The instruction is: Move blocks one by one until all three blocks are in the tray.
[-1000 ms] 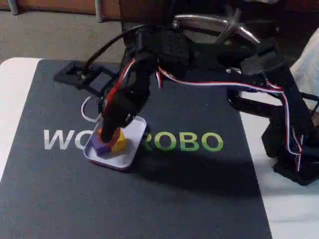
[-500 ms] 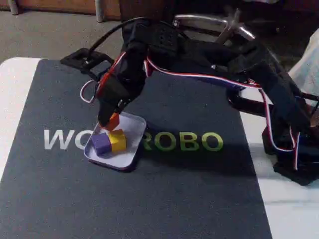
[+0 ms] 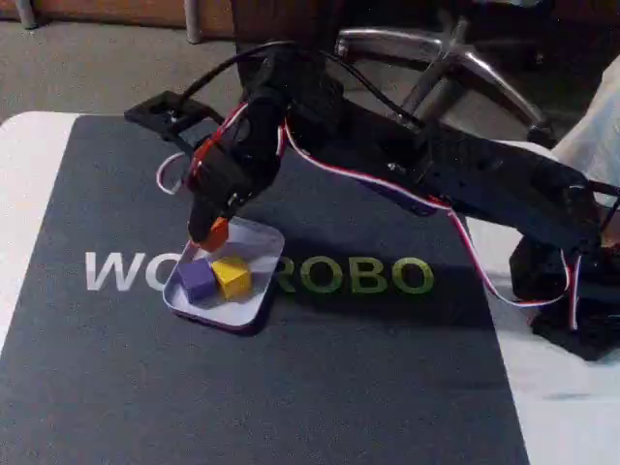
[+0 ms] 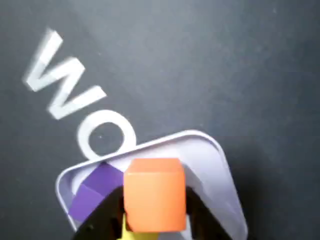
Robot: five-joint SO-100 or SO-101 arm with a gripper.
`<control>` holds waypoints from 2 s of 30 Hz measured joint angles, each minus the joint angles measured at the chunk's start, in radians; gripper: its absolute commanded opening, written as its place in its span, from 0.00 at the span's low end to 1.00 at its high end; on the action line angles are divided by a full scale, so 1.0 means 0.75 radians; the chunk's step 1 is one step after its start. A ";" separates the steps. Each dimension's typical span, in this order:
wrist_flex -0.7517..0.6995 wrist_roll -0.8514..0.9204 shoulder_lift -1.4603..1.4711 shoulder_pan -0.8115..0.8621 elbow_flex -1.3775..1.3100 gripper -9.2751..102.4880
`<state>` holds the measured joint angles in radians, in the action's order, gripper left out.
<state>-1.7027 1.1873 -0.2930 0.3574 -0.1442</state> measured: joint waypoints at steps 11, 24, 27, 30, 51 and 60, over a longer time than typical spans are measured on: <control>-0.002 0.027 0.000 -0.010 0.000 0.31; -0.002 0.229 -0.121 -0.055 0.160 0.25; -0.002 0.325 -0.243 -0.074 0.295 0.25; -0.002 0.399 -0.364 -0.084 0.405 0.25; 0.002 1.174 -1.227 0.002 1.464 0.19; 0.008 1.348 -1.448 -0.041 1.734 0.18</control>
<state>-1.6966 2.1982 -1.3790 0.3267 1.1566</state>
